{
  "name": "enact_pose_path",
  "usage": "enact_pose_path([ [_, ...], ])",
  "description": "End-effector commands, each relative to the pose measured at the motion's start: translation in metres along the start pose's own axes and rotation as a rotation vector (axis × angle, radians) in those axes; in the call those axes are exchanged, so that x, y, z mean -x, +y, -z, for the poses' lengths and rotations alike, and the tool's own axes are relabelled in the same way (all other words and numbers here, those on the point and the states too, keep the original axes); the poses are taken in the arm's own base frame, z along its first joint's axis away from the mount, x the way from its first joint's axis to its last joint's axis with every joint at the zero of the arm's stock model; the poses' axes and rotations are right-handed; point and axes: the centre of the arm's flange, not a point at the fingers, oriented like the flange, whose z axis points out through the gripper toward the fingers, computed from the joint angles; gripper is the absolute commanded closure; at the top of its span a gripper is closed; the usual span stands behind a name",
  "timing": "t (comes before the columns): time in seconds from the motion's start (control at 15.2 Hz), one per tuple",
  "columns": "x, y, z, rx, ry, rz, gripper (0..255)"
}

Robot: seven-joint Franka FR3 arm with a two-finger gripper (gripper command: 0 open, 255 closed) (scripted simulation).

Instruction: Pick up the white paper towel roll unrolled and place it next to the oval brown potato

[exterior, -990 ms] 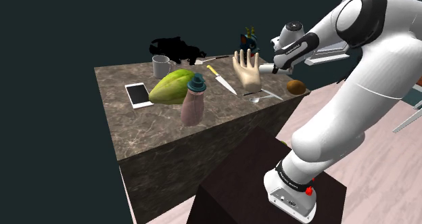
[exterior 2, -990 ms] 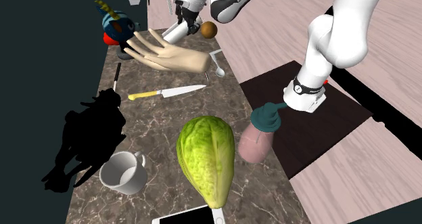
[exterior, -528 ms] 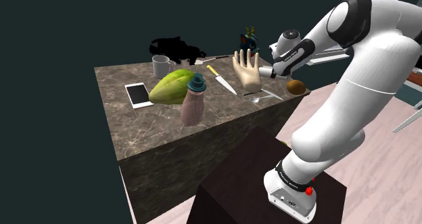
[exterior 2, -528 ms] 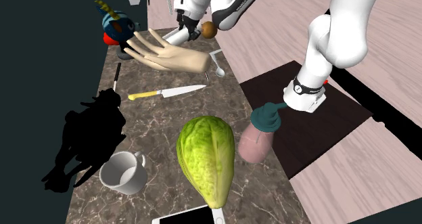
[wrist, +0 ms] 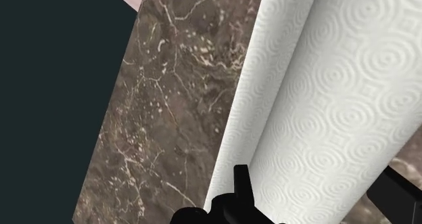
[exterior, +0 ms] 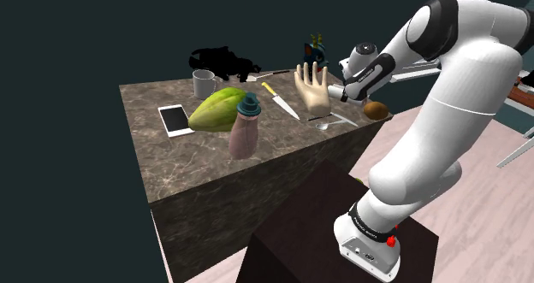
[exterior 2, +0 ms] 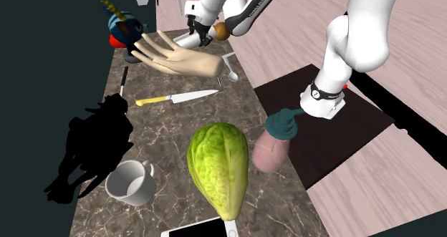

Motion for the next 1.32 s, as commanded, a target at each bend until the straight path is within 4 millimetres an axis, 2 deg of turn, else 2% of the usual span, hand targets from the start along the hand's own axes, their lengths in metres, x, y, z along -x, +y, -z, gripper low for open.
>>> enact_pose_path([
  [0.0, -0.005, -0.007, -0.002, -0.009, 0.002, 0.014, 255],
  [0.07, -0.005, -0.007, -0.002, -0.009, 0.002, 0.014, 255],
  [0.13, -0.005, -0.007, -0.001, -0.008, 0.002, 0.014, 0],
  [0.46, -0.005, -0.007, -0.002, -0.009, 0.002, 0.014, 0],
  [0.73, -0.005, -0.006, 0.048, -0.009, 0.002, 0.014, 0],
  [1.25, -0.005, -0.006, 0.048, -0.009, 0.002, 0.014, 0],
])
